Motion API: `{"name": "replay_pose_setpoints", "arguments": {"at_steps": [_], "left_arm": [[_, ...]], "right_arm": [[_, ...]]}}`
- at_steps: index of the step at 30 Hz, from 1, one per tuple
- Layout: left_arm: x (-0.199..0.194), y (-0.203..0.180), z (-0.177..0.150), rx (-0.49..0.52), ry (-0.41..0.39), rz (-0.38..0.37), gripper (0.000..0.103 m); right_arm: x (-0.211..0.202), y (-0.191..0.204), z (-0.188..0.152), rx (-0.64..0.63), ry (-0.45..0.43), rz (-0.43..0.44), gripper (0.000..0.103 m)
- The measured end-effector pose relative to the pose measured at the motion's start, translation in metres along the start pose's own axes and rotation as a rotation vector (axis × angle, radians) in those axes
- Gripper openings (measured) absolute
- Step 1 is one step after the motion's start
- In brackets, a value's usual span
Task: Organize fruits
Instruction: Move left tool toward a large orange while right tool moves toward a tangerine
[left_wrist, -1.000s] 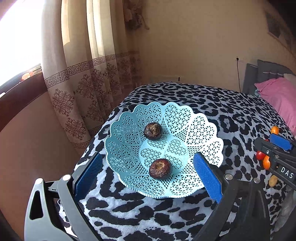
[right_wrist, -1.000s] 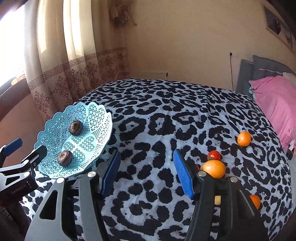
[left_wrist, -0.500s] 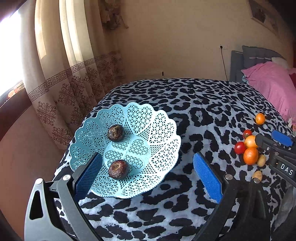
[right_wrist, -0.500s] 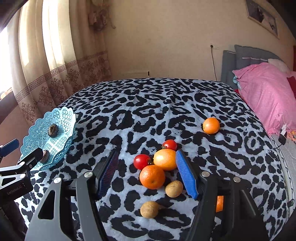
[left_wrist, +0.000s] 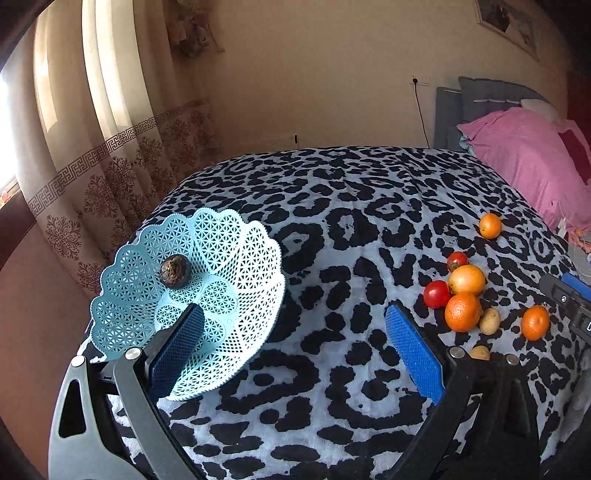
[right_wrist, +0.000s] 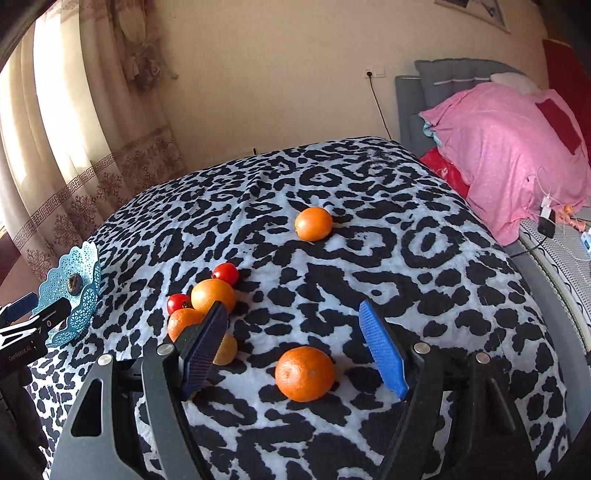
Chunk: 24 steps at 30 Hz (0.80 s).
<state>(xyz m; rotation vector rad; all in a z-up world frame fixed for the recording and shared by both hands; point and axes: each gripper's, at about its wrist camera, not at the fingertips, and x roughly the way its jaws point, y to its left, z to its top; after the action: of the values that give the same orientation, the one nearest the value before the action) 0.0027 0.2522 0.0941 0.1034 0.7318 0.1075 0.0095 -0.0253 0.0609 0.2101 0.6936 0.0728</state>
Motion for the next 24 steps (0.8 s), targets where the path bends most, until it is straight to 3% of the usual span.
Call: {"name": "replay_pose_setpoints", "arguments": {"at_steps": [15, 20, 24], "left_arm": [[0.034, -0.066, -0.003, 0.093, 0.096, -0.17, 0.1], [0.05, -0.084, -0.001, 0.074, 0.13, -0.239, 0.1], [0.061, -0.097, -0.003, 0.068, 0.163, -0.284, 0.088]], "right_arm": [[0.009, -0.015, -0.022, -0.016, 0.031, -0.026, 0.074], [0.012, -0.021, -0.025, 0.009, 0.043, -0.021, 0.074], [0.013, -0.02, -0.026, 0.008, 0.047, -0.021, 0.074]]}}
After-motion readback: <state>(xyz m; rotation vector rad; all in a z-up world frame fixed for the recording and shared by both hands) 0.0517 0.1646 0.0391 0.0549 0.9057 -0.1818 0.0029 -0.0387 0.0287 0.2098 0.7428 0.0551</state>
